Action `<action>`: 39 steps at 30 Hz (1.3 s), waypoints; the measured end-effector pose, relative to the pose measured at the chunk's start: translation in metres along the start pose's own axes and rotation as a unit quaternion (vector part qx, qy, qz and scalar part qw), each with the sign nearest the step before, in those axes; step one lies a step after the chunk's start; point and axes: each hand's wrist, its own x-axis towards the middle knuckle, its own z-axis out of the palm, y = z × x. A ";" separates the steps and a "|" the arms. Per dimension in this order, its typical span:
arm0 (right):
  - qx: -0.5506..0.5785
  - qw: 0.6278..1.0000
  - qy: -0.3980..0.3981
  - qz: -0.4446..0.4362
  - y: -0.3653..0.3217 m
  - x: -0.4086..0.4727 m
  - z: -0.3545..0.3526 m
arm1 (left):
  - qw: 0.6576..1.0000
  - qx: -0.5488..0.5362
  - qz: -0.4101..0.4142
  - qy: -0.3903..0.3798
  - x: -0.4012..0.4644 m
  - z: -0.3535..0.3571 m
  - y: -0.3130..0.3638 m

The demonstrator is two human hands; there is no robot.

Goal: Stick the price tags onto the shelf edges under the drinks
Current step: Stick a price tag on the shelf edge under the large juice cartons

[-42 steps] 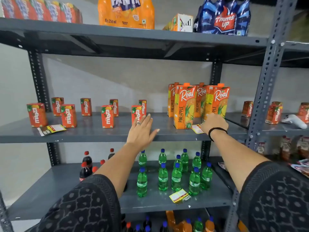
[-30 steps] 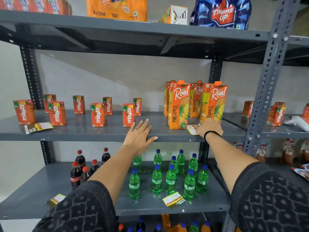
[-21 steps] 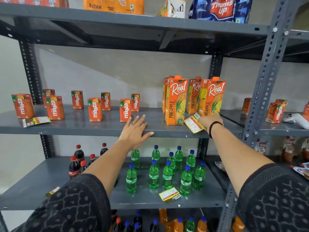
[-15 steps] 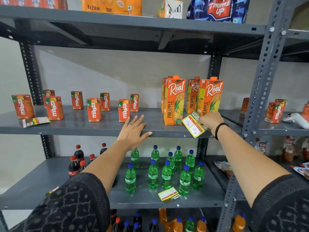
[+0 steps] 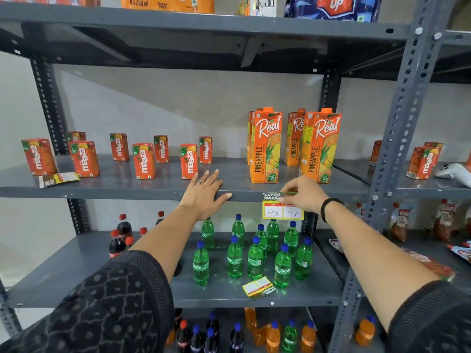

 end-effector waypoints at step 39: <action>0.029 0.995 0.081 -0.046 0.008 0.004 0.024 | 0.999 -0.006 0.009 0.047 0.000 0.007 -0.004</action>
